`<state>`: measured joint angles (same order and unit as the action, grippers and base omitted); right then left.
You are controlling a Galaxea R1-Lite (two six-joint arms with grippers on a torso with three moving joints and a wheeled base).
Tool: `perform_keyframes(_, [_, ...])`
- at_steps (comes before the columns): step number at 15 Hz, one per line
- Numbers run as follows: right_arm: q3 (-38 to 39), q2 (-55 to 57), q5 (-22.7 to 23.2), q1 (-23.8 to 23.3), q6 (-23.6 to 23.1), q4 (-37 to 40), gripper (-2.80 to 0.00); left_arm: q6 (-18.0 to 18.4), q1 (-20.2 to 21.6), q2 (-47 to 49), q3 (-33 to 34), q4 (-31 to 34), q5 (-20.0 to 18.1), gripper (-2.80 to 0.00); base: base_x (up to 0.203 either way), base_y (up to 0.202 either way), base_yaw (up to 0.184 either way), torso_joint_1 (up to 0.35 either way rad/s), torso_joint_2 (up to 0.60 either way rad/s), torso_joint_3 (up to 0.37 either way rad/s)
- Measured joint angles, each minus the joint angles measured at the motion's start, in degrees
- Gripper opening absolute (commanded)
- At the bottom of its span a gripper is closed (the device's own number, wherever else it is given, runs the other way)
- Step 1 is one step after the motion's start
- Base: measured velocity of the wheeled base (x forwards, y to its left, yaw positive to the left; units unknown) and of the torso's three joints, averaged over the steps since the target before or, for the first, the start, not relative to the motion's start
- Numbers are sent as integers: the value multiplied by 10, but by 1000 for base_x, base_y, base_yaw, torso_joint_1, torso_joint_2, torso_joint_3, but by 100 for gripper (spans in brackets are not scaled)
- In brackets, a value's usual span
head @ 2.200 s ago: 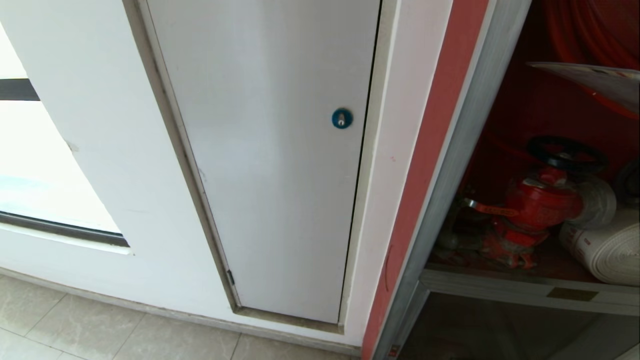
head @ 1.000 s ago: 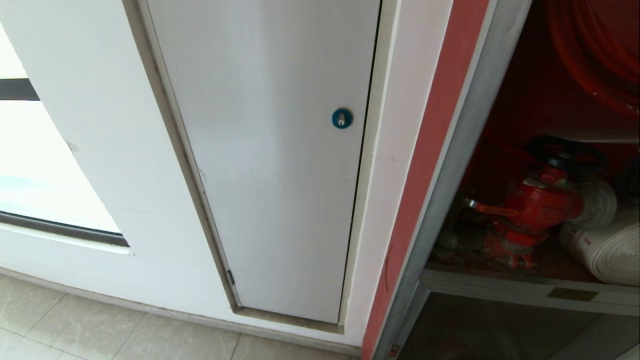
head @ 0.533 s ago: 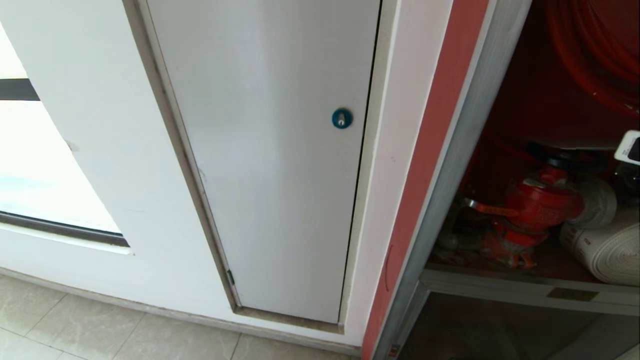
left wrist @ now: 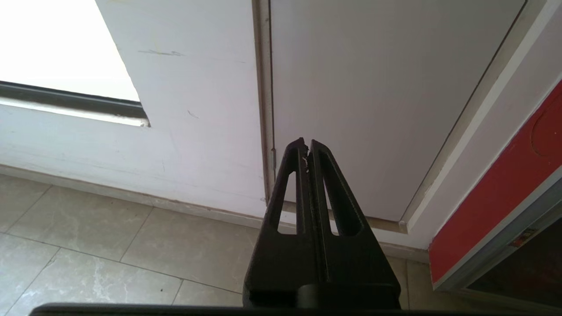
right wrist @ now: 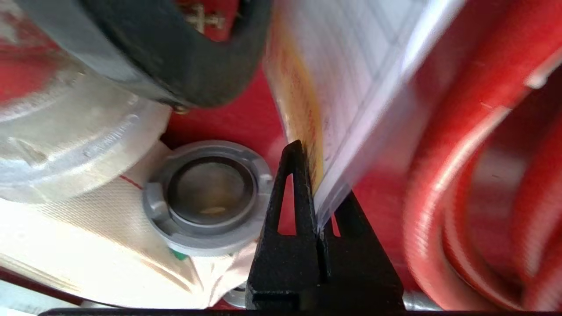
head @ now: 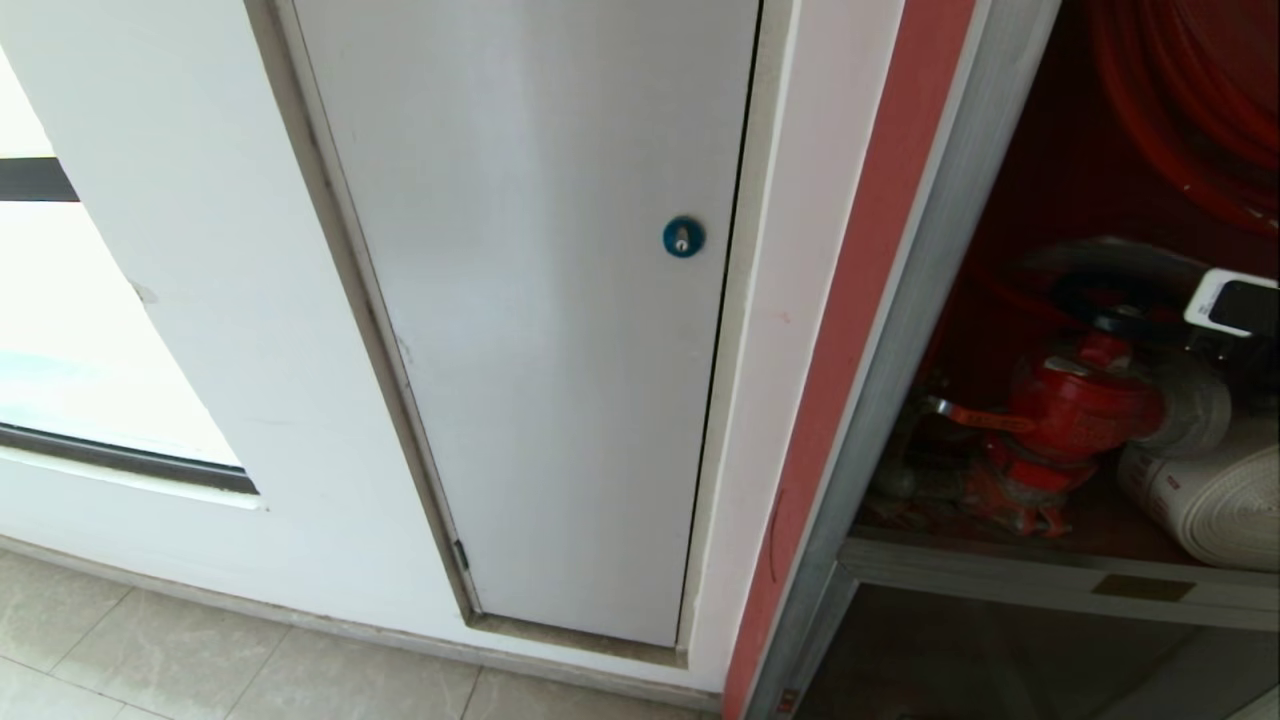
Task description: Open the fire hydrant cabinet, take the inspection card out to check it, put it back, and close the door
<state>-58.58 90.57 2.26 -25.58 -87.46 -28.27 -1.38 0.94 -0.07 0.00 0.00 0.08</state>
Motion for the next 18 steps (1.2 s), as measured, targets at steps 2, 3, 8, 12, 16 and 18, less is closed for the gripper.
perform_keyframes(2, [-1, 4, 0, 1, 0, 0, -280, 0, 0, 0, 0, 0, 0, -280, 0, 0, 0, 0, 0, 0])
perform_keyframes(3, [-1, 4, 0, 1, 0, 0, -280, 0, 0, 0, 0, 0, 0, -280, 0, 0, 0, 0, 0, 0])
perform_keyframes(8, [-4, -6, 2, 1, 0, 1, -280, 0, 0, 0, 0, 0, 0, -280, 0, 0, 0, 0, 0, 0])
perform_keyframes(12, [-7, -24, 10, -1, 0, 4, -280, 0, 0, 0, 0, 0, 0, -280, 0, 0, 0, 0, 0, 0])
perform_keyframes(16, [2, -34, 18, -15, -7, 5, 0, 0, 0, 0, 0, 0, 0, -280, 0, 0, 0, 0, 0, 0])
perform_keyframes(18, [7, -36, 30, -26, -14, 5, 0, 0, 0, 0, 0, 0, 0, -280, 0, 0, 0, 0, 0, 0])
